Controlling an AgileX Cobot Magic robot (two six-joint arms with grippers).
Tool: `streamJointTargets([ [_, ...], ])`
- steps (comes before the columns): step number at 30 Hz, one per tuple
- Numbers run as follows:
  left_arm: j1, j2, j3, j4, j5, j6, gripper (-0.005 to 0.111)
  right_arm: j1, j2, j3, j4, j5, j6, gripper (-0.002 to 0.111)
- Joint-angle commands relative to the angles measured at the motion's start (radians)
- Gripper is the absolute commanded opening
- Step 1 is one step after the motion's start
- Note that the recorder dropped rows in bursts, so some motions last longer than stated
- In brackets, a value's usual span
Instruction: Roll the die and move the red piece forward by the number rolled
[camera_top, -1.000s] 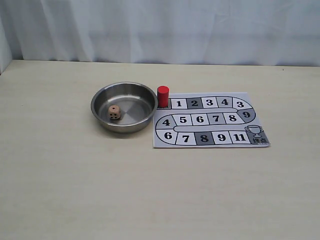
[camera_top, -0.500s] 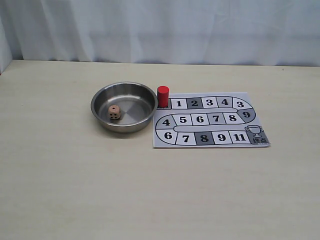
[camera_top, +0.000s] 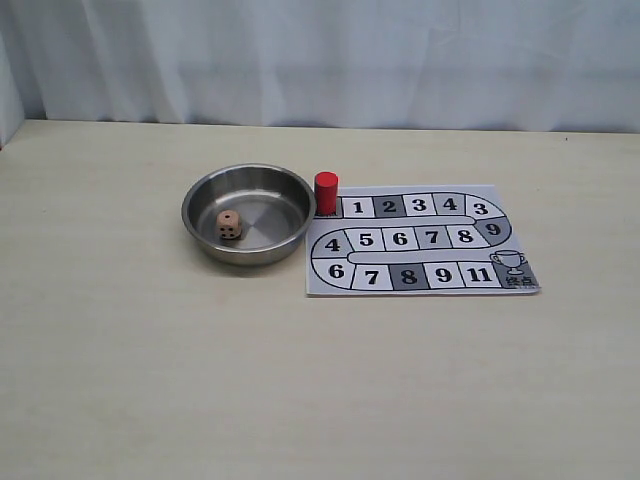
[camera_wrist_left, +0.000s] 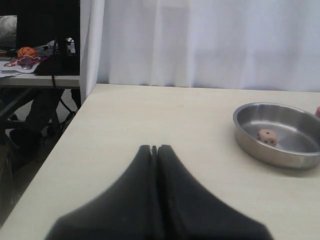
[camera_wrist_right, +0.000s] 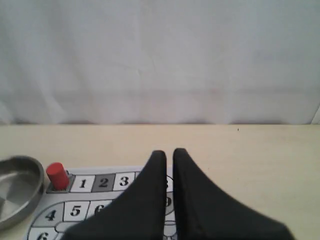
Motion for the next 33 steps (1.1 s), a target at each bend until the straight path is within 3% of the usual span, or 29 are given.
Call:
streamJointTargets([
  [1, 0.000, 0.000, 0.002, -0.004, -0.013, -0.003, 0.000, -0.001, 0.146, -0.054, 0.037, 0.042, -0.119, 0.015],
  [7, 0.000, 0.000, 0.002, -0.004, -0.013, -0.003, 0.000, -0.001, 0.333, -0.137, 0.322, 0.167, -0.416, 0.048],
  [11, 0.000, 0.000, 0.002, -0.004, -0.013, -0.003, 0.000, 0.007, 0.471, -0.217, 0.450, 0.316, -0.538, 0.049],
  [14, 0.000, 0.000, 0.002, -0.004, -0.013, -0.003, 0.000, 0.077, 0.555, -0.266, 0.399, 0.325, -0.538, 0.049],
  [22, 0.000, 0.000, 0.002, -0.004, -0.013, -0.003, 0.000, 0.357, 0.814, -0.458, 0.209, 0.261, -0.324, 0.049],
  [25, 0.000, 0.000, 0.002, -0.004, -0.013, -0.003, 0.000, 0.411, 0.901, -0.535, 0.146, 0.278, -0.242, 0.057],
  [26, 0.000, 0.000, 0.002, -0.004, -0.013, -0.003, 0.000, 0.441, 0.961, -0.585, 0.141, 0.277, -0.208, 0.066],
  [33, 0.000, 0.000, 0.002, -0.004, -0.013, -0.003, 0.000, 0.561, 1.207, -0.816, 0.102, 0.277, -0.081, 0.064],
])
